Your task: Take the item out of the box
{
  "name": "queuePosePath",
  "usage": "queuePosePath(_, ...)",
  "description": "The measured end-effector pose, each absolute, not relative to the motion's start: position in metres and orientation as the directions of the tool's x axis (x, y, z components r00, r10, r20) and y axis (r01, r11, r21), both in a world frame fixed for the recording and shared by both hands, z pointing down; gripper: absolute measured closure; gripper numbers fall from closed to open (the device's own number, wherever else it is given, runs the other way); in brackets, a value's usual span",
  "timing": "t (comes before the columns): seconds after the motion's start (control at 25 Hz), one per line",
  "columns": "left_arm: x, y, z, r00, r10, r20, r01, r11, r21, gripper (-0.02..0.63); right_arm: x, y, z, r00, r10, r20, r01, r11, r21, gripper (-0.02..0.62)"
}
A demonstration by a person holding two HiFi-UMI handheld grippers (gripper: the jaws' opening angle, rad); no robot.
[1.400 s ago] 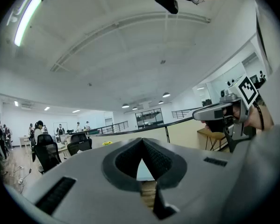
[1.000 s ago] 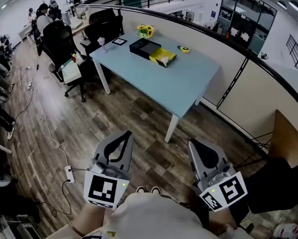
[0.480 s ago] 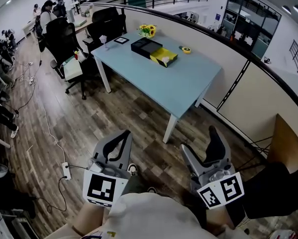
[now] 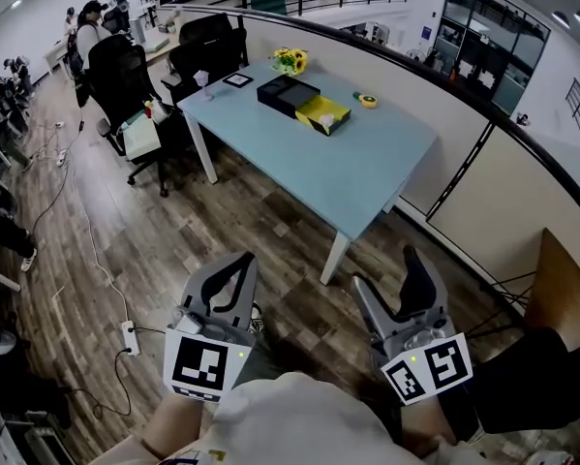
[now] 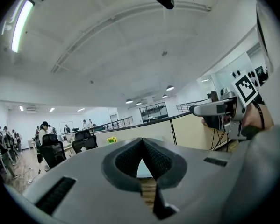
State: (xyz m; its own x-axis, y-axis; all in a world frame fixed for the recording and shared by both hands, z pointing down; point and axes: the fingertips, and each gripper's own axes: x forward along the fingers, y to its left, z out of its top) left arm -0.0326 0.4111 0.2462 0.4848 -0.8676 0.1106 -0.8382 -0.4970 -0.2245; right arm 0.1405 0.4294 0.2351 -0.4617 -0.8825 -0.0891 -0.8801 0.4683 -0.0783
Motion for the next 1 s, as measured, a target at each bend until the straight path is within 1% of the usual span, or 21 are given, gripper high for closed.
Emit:
queuePosePath(0.24,-0.051,0.359,0.254,0.491,-0.863,0.118,-0.843,-0.505,-0.186,0.603,0.122,0.378,0.248,-0.471,-0.881,-0.04,-0.88,0.472,-0.051,0.202)
queuePosePath(0.52,-0.075,0.276,0.257,0.522,-0.844,0.125,-0.825,-0.537,-0.176,0.603,0.093,0.297,0.258,-0.45,-0.893,0.019,-0.892,0.449,-0.042,0.201)
queuePosePath(0.8,-0.123,0.184,0.253,0.544,-0.828,0.138,-0.816,-0.56,-0.146,0.603,0.054,0.206,0.256,-0.4,-0.915,0.053,-0.916,0.398,-0.052,0.192)
queuePosePath(1.0,-0.165,0.122,0.248,0.551,-0.824,0.131,-0.808,-0.567,-0.163,0.603,0.023,0.142,0.256,-0.376,-0.924,0.072,-0.927,0.375,-0.026,0.193)
